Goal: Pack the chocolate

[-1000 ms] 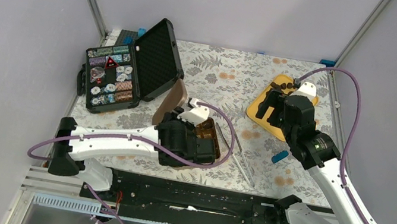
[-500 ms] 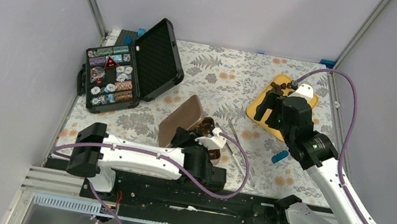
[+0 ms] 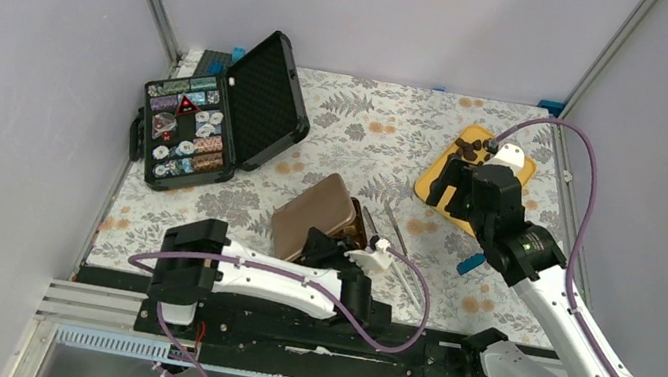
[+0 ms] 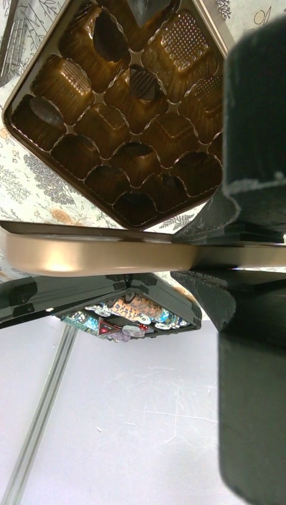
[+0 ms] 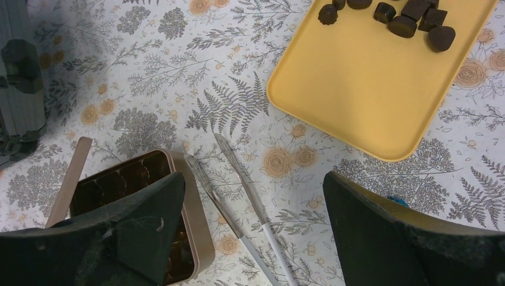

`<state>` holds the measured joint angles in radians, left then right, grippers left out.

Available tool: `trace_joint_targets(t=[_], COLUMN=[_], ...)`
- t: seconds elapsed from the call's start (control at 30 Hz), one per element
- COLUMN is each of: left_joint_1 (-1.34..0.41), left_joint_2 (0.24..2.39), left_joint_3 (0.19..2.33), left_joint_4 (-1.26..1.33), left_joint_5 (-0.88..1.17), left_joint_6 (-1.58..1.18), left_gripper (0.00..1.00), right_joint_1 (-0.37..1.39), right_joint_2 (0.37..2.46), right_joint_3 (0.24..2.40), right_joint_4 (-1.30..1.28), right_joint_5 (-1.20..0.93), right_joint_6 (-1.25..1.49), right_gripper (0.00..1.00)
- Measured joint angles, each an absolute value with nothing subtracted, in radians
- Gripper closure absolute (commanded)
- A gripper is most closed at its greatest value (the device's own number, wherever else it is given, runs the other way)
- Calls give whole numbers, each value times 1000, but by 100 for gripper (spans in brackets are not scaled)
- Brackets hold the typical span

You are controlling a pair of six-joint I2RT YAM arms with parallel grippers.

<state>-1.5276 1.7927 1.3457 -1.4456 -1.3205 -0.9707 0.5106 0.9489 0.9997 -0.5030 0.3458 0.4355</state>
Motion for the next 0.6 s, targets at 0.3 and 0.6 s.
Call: trace_joint_targets(t=[0.3,0.6], left_joint_1=[-1527,-1528], left_joint_2=[1829,1925], left_joint_3=[1346,1348], left_joint_4=[-1447,-1448], left_joint_5=[-1318,-1323], left_joint_6=[-987,-992], left_gripper=[100,100], right_joint_1=[511,511], right_joint_2=[947,936], right_joint_3=[983,976], right_joint_4=[-503,-503], right_joint_5=[346,346], right_joint_6=[435,435], right_gripper=[7,7])
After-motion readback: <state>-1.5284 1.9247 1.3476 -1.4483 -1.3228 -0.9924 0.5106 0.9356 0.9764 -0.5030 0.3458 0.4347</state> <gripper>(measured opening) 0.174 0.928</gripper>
